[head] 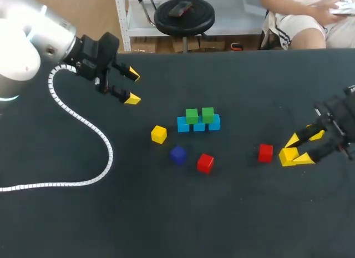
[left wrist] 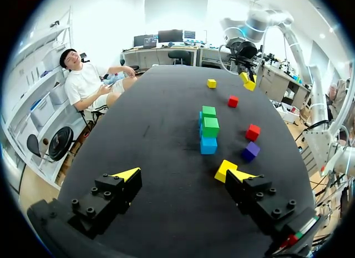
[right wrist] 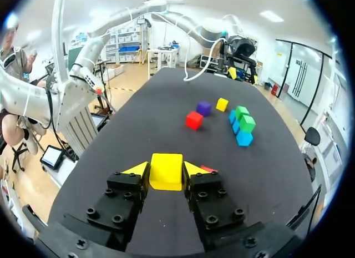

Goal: Place the blue cubes, place green cubes on the blue cubes, place the yellow cubes on the green cubes, then place the red cubes on the yellow cubes, and place purple cube on the red cubes.

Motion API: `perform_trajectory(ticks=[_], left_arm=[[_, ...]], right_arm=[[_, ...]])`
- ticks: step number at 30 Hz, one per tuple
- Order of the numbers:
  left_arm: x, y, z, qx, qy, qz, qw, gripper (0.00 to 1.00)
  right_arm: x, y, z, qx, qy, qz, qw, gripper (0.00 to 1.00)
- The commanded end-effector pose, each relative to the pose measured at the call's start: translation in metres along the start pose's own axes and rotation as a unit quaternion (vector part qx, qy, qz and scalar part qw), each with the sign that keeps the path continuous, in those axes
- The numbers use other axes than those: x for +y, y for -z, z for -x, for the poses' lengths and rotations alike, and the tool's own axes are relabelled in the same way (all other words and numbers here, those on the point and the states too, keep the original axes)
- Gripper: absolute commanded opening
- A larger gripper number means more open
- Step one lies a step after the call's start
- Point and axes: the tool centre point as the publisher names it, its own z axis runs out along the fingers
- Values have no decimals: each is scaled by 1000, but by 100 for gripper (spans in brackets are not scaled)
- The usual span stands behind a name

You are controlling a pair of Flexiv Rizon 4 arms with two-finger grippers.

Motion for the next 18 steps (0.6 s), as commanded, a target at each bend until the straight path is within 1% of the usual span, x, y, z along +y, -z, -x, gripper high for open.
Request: perform_trajectory(ticks=[1, 6, 18], left_arm=[[2, 0, 0, 1, 0, -3, 1000, 100], [2, 0, 0, 1, 0, -3, 1000, 100], [2, 0, 0, 1, 0, -3, 1000, 100]], right_arm=[[-8, -9, 10, 11, -1, 5, 1000, 0], [-9, -11, 20, 16, 2, 6, 1000, 0], [-9, -11, 20, 16, 2, 6, 1000, 0]])
